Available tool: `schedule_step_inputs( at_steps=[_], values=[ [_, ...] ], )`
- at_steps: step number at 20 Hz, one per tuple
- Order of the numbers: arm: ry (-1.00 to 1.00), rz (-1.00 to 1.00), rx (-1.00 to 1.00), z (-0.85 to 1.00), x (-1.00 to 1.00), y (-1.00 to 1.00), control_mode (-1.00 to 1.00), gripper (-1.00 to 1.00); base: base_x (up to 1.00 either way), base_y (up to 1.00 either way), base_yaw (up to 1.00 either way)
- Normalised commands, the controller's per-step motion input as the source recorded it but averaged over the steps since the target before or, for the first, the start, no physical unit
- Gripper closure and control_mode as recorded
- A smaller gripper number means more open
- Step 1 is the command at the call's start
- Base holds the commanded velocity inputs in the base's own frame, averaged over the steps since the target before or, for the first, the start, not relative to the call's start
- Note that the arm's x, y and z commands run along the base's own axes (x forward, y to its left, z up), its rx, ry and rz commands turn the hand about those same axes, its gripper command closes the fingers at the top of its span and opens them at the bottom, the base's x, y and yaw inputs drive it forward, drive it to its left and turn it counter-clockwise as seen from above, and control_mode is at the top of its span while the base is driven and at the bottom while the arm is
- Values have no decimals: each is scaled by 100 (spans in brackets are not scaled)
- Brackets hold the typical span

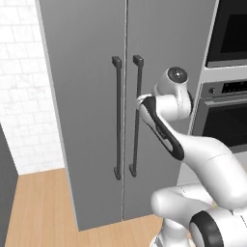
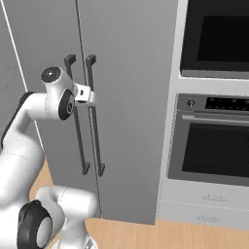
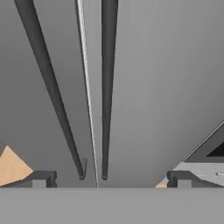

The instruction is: Grab a lemon wedge from the fridge and one ice cube from the ice bowl, and put them in the glass of lemonade.

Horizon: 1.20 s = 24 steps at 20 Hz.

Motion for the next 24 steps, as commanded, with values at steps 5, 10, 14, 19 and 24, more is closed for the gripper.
schedule_step_inputs(
  at_steps=[5,10,14,19,24],
  values=[
    [0,0,5,-32,85,0,-100,-100,0,0,0],
    [0,0,8,-25,68,0,-100,-100,0,0,0],
    [3,0,3,7,38,0,-100,-100,0,0,0],
    [3,0,0,20,37,1,-100,-100,0,0,0],
    [1,0,0,-30,56,4,-100,-100,0,0,0]
  ],
)
